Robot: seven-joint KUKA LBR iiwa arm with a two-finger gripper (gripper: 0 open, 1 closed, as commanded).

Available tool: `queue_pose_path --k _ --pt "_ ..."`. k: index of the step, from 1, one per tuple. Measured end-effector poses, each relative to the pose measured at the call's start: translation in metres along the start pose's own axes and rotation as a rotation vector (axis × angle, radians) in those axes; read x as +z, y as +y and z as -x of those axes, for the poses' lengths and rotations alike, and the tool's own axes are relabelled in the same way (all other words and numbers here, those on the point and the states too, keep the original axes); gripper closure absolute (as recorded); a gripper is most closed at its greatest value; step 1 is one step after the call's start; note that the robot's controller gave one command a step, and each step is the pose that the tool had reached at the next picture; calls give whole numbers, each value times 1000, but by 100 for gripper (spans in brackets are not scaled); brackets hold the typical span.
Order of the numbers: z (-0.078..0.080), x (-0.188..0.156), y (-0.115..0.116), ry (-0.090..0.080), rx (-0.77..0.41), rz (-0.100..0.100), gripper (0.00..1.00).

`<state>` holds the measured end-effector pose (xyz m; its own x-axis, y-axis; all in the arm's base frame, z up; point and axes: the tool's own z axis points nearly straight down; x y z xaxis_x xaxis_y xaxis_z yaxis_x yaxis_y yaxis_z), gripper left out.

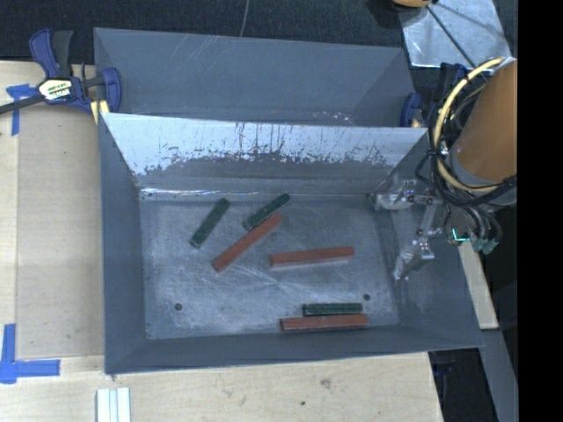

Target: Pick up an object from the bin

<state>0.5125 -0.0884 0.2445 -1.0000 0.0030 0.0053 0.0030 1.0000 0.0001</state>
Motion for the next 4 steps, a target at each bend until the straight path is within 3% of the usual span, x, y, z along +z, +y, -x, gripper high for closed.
queue_pose_path --k 1,2,3,4 --pt "2 -5 0 -9 -2 -1 0" --pt "7 40 15 -15 -62 -2 0" --pt "47 69 25 -7 -98 -1 0" --pt "64 77 29 -18 -114 -3 0"
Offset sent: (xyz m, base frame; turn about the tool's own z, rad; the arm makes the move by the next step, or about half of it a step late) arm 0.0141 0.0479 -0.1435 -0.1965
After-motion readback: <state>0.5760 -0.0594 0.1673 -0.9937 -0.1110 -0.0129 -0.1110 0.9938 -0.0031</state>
